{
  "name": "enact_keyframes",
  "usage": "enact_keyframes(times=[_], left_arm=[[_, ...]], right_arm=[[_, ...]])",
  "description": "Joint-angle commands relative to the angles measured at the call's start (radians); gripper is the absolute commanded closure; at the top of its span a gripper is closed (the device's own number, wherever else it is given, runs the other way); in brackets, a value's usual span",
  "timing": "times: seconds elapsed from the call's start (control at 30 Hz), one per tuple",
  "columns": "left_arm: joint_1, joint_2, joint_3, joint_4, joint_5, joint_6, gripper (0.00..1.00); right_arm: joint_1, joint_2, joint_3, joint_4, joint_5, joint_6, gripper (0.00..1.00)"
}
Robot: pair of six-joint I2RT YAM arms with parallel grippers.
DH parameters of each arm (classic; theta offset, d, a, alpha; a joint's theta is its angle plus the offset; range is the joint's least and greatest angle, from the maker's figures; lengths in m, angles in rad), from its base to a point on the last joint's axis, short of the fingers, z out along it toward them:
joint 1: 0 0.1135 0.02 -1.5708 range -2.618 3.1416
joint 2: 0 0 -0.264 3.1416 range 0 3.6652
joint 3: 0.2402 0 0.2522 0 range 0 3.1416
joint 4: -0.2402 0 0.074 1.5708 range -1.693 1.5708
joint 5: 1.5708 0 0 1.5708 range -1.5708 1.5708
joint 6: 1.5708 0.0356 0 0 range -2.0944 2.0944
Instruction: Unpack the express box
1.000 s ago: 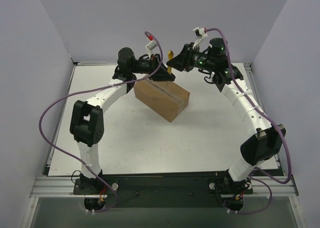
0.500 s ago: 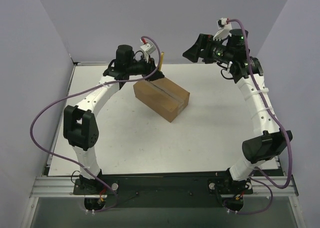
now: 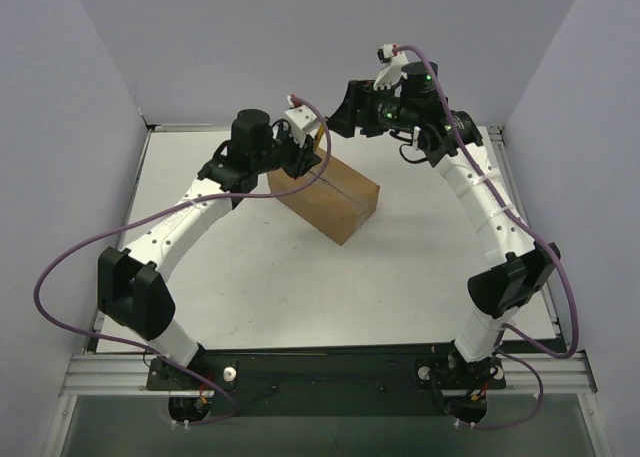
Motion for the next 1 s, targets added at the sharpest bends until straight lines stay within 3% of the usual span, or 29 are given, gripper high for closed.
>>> enact_keyframes(times=[0.0, 0.4, 0.53, 0.67, 0.73, 0.93, 0.97], left_arm=[[-0.030, -0.044, -0.021, 0.055, -0.083, 0.019, 1.00], [-0.112, -0.061, -0.042, 0.088, -0.273, 0.048, 1.00], [-0.137, -0.056, -0.045, 0.097, -0.353, 0.083, 1.00], [-0.140, -0.049, -0.050, 0.106, -0.400, 0.088, 1.00], [-0.140, -0.052, -0.053, 0.112, -0.400, 0.088, 1.00], [-0.140, -0.056, -0.054, 0.120, -0.400, 0.086, 1.00], [-0.140, -0.058, -0.056, 0.120, -0.422, 0.090, 1.00]], right_arm=[[-0.006, 0.017, 0.027, 0.043, 0.009, 0.045, 0.37], [0.001, 0.069, 0.007, 0.077, -0.043, 0.114, 0.59], [-0.004, 0.072, 0.001, 0.111, -0.109, 0.128, 0.59], [-0.018, 0.081, -0.007, 0.147, -0.166, 0.157, 0.49], [-0.019, 0.087, -0.007, 0.147, -0.157, 0.157, 0.49], [-0.013, 0.092, -0.012, 0.097, -0.079, 0.136, 0.63], [-0.013, 0.093, -0.015, 0.092, -0.075, 0.131, 0.75]])
